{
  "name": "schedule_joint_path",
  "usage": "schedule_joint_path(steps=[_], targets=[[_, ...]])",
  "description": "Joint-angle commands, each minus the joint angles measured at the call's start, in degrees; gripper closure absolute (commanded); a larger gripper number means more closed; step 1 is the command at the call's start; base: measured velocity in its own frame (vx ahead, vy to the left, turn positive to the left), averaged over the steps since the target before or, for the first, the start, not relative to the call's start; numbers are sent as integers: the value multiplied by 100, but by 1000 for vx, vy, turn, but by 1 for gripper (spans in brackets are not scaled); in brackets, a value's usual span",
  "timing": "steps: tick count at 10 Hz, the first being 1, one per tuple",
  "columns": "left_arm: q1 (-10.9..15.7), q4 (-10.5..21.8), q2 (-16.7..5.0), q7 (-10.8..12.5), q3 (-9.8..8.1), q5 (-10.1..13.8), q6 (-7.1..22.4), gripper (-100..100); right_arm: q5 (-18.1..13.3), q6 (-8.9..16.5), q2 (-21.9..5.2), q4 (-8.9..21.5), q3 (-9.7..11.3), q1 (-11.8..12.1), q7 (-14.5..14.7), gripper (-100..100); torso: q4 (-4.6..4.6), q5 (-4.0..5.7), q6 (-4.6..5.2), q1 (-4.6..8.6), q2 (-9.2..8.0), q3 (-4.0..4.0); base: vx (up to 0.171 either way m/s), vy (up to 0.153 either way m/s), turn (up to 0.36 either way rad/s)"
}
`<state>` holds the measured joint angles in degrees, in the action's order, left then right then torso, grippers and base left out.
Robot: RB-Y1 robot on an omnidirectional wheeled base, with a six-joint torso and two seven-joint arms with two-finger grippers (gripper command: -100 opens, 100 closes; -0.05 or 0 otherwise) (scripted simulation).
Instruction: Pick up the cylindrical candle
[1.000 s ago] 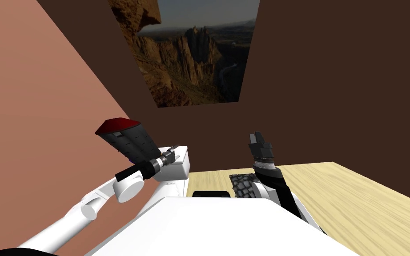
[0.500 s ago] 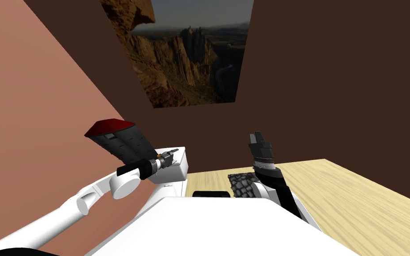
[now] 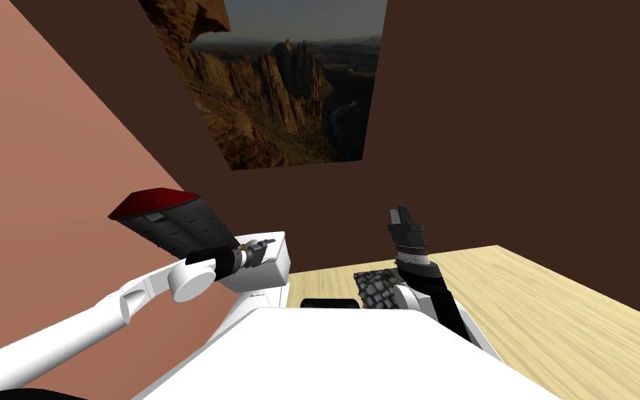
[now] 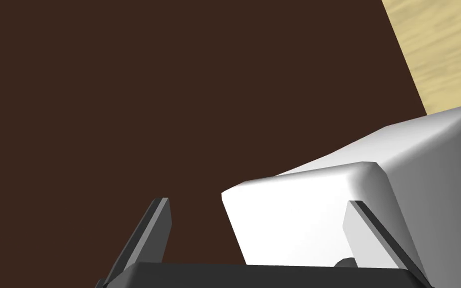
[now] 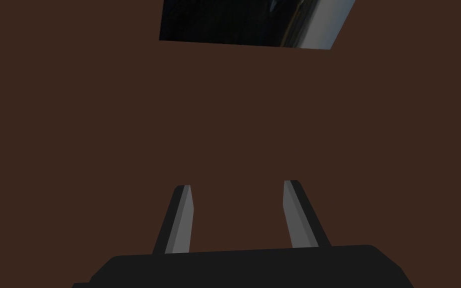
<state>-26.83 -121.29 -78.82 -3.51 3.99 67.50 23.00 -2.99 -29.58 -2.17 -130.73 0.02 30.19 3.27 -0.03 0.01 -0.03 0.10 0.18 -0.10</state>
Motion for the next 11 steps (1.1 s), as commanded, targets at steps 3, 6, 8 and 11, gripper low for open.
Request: schedule_joint_path(steps=[3,6,8,11], targets=[[-73,85,-532,8,-13,229,520,-100,0,0,0,0,0,0,0,0,-1,1,0,6,3,-2,39,-43,-35],[-71,292,-1019,-38,73,587,1002,-100,0,0,0,0,0,0,0,0,0,0,-2,2,-2,1,32,-44,-37],[-71,392,-1351,-59,114,752,1242,-100,0,0,0,0,0,0,0,0,1,0,-2,2,-2,1,37,-41,-31],[-69,578,-1844,-97,191,1056,1671,-100,0,0,0,0,0,0,0,0,-1,0,-1,3,3,-2,52,-40,-40]])
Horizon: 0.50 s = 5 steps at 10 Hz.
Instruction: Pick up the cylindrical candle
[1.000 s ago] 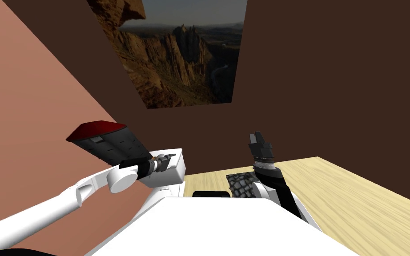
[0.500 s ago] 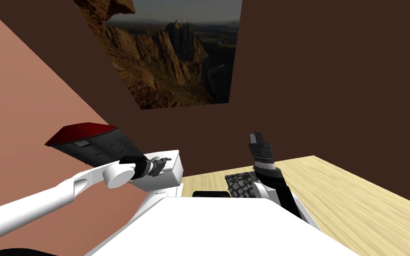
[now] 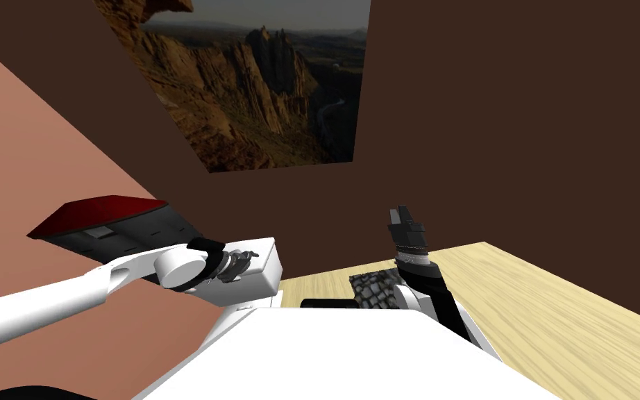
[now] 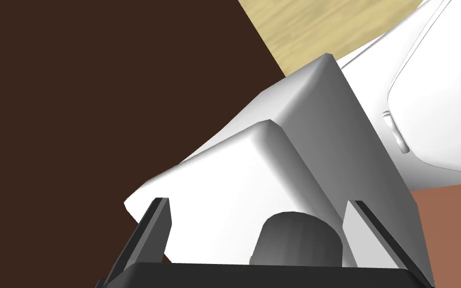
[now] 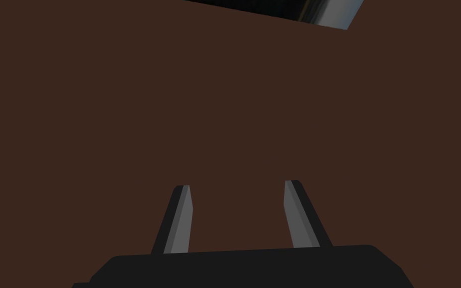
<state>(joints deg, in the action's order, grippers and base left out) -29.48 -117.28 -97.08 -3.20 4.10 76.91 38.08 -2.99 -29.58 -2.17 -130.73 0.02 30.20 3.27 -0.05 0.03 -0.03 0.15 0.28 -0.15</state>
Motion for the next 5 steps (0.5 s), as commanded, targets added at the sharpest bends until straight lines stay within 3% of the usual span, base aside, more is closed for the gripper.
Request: schedule_joint_path(steps=[1,2,4,5], targets=[[197,177,-111,-128,180,116,254,-100,0,0,0,0,0,0,0,0,0,0,0,0,0,0,54,-34,-16],[197,177,-111,-128,180,116,254,-100,0,0,0,0,0,0,0,0,0,-2,-1,-4,-3,1,19,-20,8],[199,336,-536,-160,245,381,639,-100,0,0,0,0,0,0,0,0,3,-2,-1,-7,-13,7,41,-35,-43],[199,336,-573,-160,245,381,658,-100,0,0,0,0,0,0,0,0,2,-2,-1,-4,-7,4,39,-24,-16]])
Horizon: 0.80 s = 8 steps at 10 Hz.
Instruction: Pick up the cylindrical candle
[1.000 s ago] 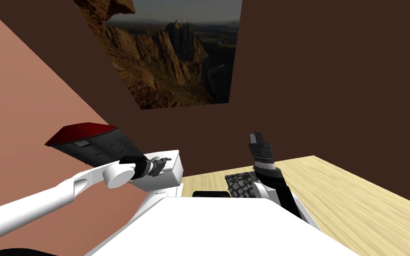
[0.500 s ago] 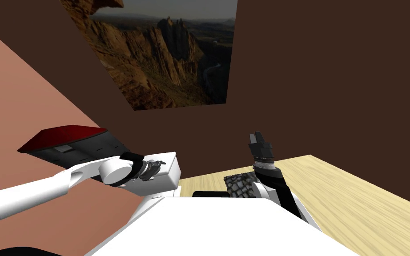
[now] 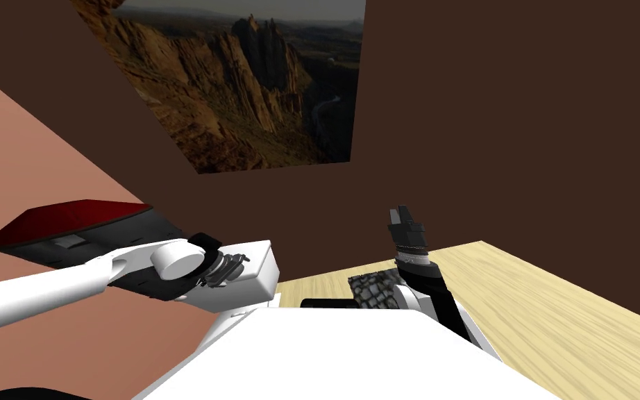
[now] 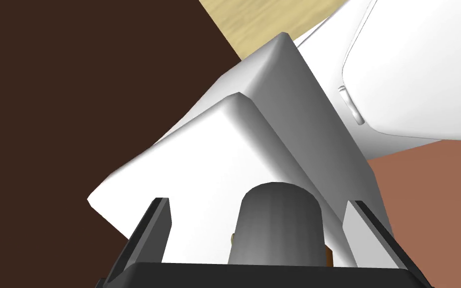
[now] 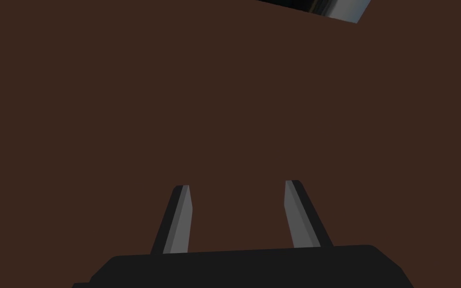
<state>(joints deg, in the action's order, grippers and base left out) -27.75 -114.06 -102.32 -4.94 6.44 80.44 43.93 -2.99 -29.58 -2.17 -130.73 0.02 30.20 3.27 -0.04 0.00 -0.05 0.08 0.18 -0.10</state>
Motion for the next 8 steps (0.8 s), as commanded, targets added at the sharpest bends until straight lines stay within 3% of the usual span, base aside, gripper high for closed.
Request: schedule_joint_path(steps=[1,3,4,7,8], targets=[[28,81,-254,0,38,144,247,-100,0,0,0,0,0,0,0,0,0,0,0,0,0,0,24,-4,-28],[30,189,-599,-23,82,337,531,-100,0,0,0,0,0,0,0,0,1,-2,0,-8,-1,1,33,-1,-47],[30,189,-599,-23,82,337,531,-100,0,0,0,0,0,0,0,0,1,-1,1,-9,-3,2,12,0,-19],[35,287,-910,-42,115,502,773,-100,0,0,0,0,0,0,0,0,3,-4,0,-13,-10,6,22,6,-20],[12,241,-882,-10,130,456,694,-100,0,0,0,0,0,0,0,0,2,-4,-1,-12,-3,3,17,4,-2]])
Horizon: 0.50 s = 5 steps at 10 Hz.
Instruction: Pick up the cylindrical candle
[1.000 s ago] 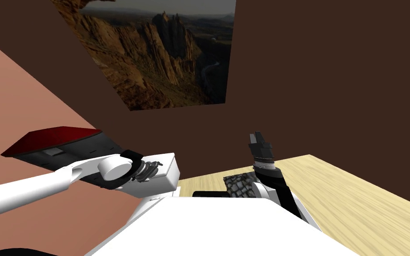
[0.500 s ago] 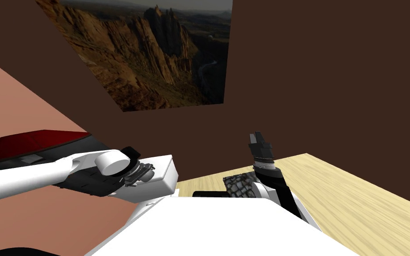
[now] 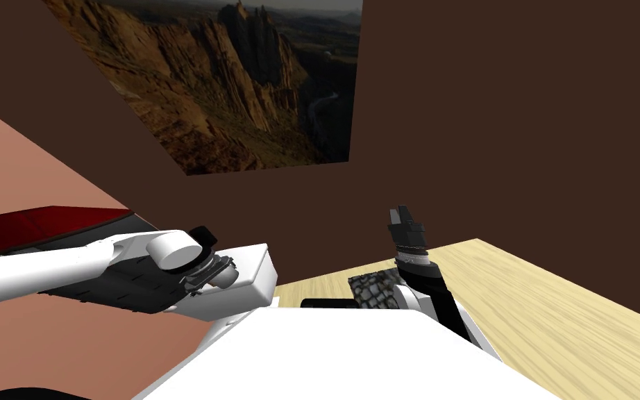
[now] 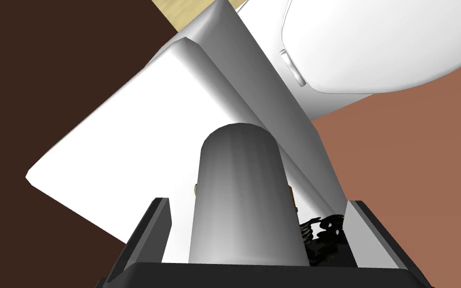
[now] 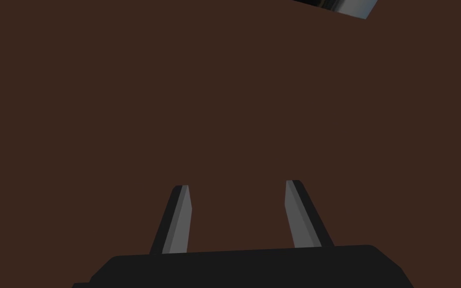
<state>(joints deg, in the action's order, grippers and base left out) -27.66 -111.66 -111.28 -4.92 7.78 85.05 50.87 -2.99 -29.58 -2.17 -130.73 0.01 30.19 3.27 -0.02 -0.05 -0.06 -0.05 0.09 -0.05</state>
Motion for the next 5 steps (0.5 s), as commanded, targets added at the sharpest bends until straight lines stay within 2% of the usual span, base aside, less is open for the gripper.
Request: schedule_joint_path(steps=[1,2,4,5], targets=[[0,0,0,0,0,0,0,0,0,0,0,0,0,0,0,0,0,0,0,0,0,0,0,0,0],[-45,98,173,-38,73,-150,-51,-100,0,0,0,0,0,0,0,0,2,0,0,0,-5,3,9,6,-30],[-67,147,259,-56,109,-225,-77,-100,0,0,0,0,0,0,0,0,2,-1,0,-3,-6,4,8,6,-26],[-112,245,431,-93,182,-375,-128,-100,0,0,0,0,0,0,0,0,2,-1,-1,-3,-6,4,17,-4,-63]])
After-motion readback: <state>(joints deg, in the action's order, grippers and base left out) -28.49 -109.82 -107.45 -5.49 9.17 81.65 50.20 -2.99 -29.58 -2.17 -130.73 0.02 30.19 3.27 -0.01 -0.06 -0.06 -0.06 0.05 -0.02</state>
